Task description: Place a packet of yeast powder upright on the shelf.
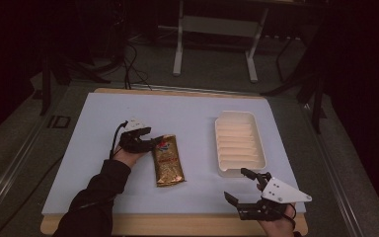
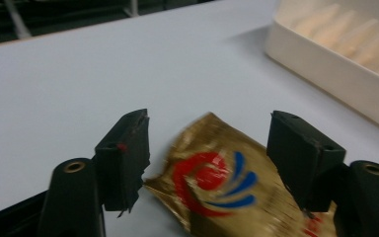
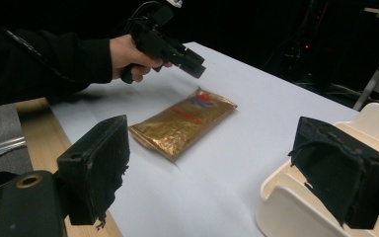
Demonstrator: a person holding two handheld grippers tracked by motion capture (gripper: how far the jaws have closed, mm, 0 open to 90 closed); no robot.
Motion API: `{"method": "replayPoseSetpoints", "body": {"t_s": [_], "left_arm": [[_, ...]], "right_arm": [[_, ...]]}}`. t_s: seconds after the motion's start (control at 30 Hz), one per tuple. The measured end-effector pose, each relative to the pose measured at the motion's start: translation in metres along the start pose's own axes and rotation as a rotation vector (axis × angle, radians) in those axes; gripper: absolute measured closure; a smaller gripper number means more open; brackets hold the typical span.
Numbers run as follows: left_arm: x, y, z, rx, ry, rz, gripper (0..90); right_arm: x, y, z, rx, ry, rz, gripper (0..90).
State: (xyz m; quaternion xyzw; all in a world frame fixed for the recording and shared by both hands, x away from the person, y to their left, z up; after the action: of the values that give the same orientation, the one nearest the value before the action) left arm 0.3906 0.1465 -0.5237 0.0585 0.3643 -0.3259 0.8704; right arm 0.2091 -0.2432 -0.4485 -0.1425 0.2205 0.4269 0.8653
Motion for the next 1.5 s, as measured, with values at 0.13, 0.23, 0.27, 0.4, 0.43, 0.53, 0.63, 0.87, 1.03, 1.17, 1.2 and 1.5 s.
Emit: {"method": "replayPoseSetpoints", "body": {"t_s": [0.13, 0.23, 0.27, 0.4, 0.43, 0.53, 0.63, 0.87, 1.03, 1.17, 1.2, 1.5], "left_arm": [[0.011, 0.007, -0.003, -0.024, 0.037, -0.001, 35.5], [0.018, 0.012, -0.007, -0.055, 0.061, -0.022, 35.5], [0.02, 0.013, -0.008, -0.065, 0.071, -0.023, 35.7], [0.029, 0.016, -0.01, -0.061, 0.131, -0.007, 38.8], [0.031, 0.016, -0.011, -0.059, 0.141, -0.01, 38.8], [0.033, 0.017, -0.012, -0.059, 0.149, -0.006, 38.8], [0.035, 0.017, -0.013, -0.062, 0.179, -0.019, 38.9], [0.034, 0.008, -0.011, -0.037, 0.227, -0.035, 57.4], [0.033, 0.003, -0.01, -0.009, 0.269, -0.004, 74.1], [0.033, 0.001, -0.01, -0.007, 0.274, 0.014, 79.6], [0.034, 0.0, -0.01, -0.01, 0.275, 0.02, 80.5], [0.028, -0.009, -0.006, -0.01, 0.222, 0.044, 89.0]], "right_arm": [[0.002, 0.001, 0.0, -0.003, 0.007, 0.007, 14.5], [0.001, 0.002, 0.0, -0.008, 0.006, 0.006, 14.6], [0.001, 0.002, 0.0, -0.007, 0.006, 0.007, 14.6], [0.004, 0.0, -0.001, 0.004, 0.015, 0.013, 14.8], [0.004, 0.0, -0.001, 0.006, 0.015, 0.012, 14.8], [0.003, 0.001, -0.001, 0.004, 0.016, 0.009, 14.8], [0.003, 0.001, -0.001, 0.0, 0.017, 0.006, 14.9], [0.004, 0.002, -0.001, -0.002, 0.023, 0.008, 14.9], [0.005, 0.003, 0.0, -0.002, 0.027, 0.018, 15.3], [0.004, 0.002, -0.001, -0.004, 0.018, 0.021, 19.0], [0.003, 0.002, 0.0, -0.002, 0.015, 0.021, 19.0], [0.002, 0.002, 0.0, 0.003, 0.005, 0.015, 19.6]]}}
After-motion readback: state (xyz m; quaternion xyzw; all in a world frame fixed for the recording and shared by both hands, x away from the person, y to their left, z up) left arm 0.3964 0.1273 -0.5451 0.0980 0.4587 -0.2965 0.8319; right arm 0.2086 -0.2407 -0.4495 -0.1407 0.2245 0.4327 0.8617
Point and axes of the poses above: each handheld gripper's, and its own axes: x roughly forward along the jaws, z roughly out of its top, y roughly to its left, the point moved 1 cm from there along x, roughly forward along the jaws, and after that the axes turned 12 degrees about y, right-handed, at the moved point
